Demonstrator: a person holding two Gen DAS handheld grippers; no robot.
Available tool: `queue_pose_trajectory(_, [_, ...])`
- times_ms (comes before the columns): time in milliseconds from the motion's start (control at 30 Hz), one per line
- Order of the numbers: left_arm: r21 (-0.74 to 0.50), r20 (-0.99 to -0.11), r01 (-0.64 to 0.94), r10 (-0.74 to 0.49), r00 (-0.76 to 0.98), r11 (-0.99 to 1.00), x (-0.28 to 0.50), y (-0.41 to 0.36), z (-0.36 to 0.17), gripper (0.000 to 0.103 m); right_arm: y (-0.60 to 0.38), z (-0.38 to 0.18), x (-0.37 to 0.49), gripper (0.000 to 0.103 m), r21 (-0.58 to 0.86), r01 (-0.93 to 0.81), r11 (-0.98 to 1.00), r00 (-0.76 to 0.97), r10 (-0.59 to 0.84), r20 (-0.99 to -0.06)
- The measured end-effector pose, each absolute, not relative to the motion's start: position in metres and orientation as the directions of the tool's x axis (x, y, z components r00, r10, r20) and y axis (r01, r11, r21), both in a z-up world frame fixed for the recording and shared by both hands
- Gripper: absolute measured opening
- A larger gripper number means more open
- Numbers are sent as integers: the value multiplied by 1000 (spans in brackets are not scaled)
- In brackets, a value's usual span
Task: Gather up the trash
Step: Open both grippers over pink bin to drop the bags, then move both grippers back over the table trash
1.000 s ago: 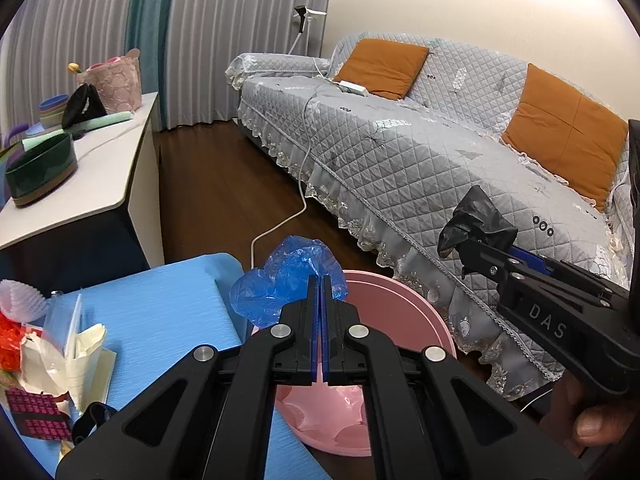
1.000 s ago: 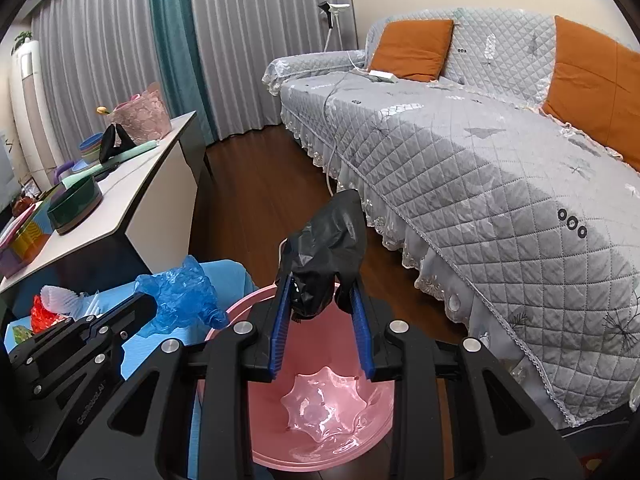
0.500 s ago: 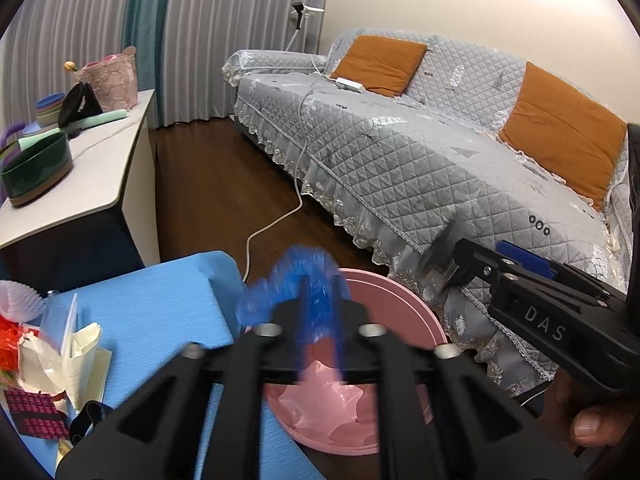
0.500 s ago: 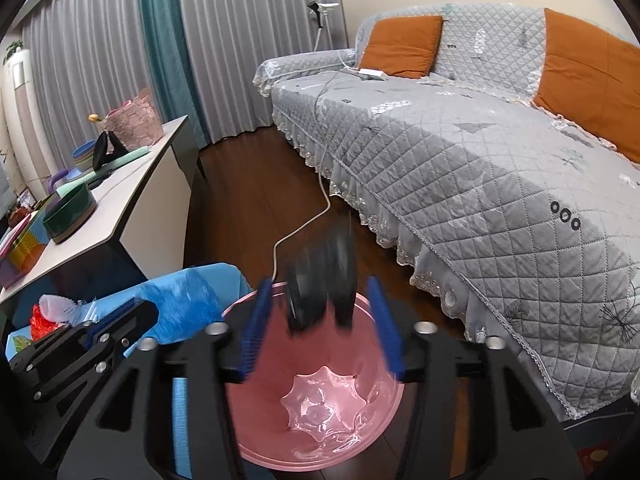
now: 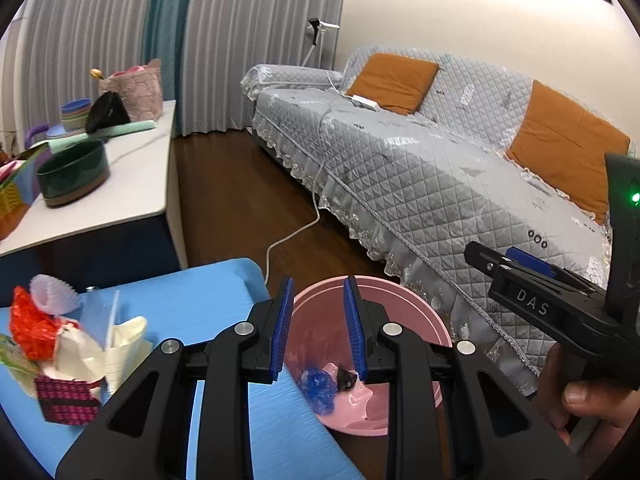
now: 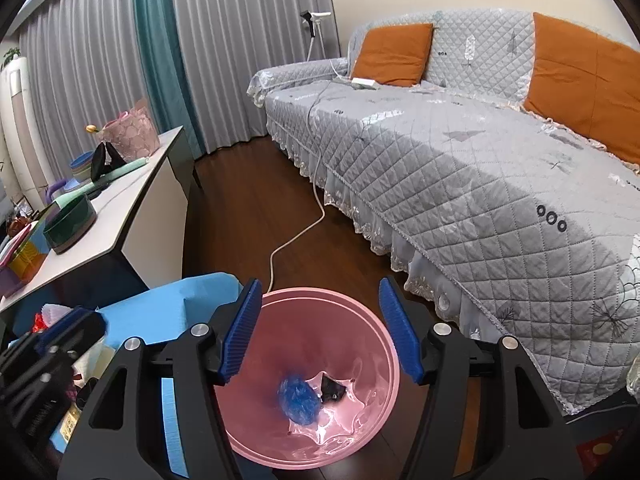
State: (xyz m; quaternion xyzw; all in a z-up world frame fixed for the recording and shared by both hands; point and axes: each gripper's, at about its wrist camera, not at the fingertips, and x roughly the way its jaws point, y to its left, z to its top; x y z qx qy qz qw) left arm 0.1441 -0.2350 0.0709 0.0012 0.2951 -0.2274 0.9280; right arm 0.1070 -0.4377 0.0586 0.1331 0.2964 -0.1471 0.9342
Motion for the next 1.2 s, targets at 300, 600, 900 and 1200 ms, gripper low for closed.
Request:
queue_pose_trajectory(300, [-141,-511,386,-401,761,912,118,-190,93,25,-443,70,90,61,226,357,907,810,-179,-559])
queue_pose_trajectory(600, [-148,-494,333,-361,791,931,93,-128,102,25,-408,80,76,47,263,247,933,855,-83,-512])
queue_pose_trajectory(900, [-129,-505,257,-286,814,958,82,-43,106,24,-327,82,72,36,270,35,962,865,106,-491])
queue_pose_trajectory(1200, [-156,-501,126,-188,844,980,77,25,77,21,-240,56,70,37,213,-191,958,813,276,-514])
